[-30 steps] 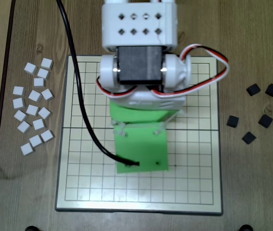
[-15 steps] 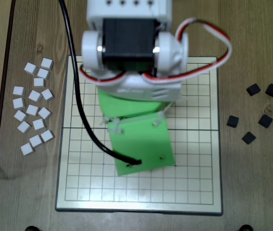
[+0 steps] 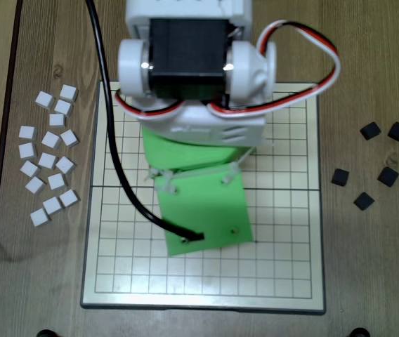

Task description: Grasp a Black stone and put it on the board on position (0,0).

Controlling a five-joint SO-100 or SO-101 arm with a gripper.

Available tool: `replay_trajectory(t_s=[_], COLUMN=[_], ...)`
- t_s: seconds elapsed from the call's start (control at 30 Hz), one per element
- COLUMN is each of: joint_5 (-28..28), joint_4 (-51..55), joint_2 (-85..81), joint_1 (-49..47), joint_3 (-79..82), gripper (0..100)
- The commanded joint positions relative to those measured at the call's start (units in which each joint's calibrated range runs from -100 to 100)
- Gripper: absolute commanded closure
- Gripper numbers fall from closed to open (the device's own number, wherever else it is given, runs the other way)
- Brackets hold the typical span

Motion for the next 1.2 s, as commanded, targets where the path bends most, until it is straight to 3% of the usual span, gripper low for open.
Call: replay_trajectory(t_s=[0.0,0.47,1.17], joint_5=[-0.2,-0.78,-3.81], joint_4=[-0.65,-0.74,-9.67], joint_2=[-5.77,-9.24,-52.57], joint_1=[-0.42,-0.51,-0.05], joint_3=[-4.96,-0.33,52.62], gripper=[94,94,94])
